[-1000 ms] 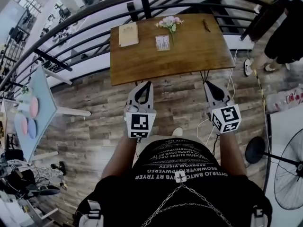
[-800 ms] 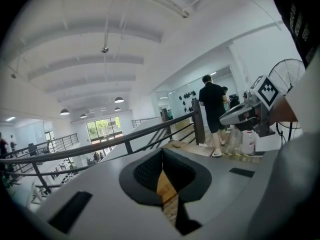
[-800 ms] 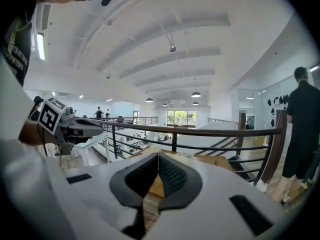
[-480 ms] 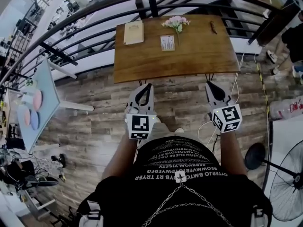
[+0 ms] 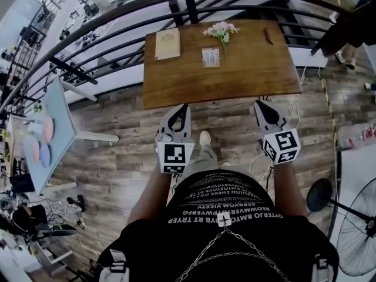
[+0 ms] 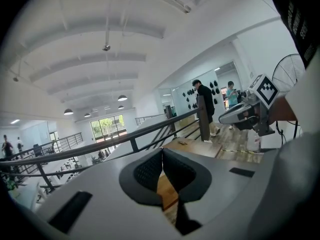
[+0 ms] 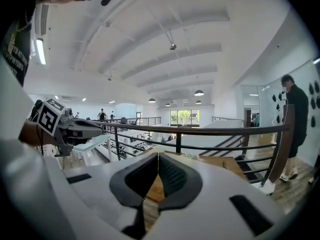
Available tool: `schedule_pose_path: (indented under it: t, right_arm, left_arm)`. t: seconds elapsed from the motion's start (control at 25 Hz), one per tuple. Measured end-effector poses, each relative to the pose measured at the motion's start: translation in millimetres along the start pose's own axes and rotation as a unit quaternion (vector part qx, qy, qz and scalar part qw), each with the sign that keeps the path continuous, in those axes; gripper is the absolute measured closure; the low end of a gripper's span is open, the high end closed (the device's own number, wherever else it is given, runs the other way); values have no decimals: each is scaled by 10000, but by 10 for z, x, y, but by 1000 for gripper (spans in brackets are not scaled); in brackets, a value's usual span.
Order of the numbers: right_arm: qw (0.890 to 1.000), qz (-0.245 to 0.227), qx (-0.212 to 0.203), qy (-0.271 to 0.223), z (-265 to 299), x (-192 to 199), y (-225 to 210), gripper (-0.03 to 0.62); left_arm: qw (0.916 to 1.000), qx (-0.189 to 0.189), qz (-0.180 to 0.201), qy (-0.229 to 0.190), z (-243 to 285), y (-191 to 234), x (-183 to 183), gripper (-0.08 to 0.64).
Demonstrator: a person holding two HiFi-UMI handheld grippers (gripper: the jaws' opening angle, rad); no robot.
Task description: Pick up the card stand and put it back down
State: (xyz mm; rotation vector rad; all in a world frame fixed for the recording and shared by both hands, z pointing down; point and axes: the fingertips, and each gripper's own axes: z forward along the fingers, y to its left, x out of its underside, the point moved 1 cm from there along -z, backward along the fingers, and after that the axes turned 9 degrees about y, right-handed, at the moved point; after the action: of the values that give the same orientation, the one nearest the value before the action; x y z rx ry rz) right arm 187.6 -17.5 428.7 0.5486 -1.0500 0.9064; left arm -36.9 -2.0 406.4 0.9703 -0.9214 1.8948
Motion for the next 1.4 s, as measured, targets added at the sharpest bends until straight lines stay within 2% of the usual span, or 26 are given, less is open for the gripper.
schedule_pose_path:
  t: [1.08,1.4]
  right_arm:
    - [9985,121,186,496,1359,-425,-595,575]
    - [9970,183,431,621,1707,-536,-821,575]
  left_arm:
    - [9990,401,-173,120,1564,817,-325,532]
    - [9980,621,-152,7,1920,1095,-447,532]
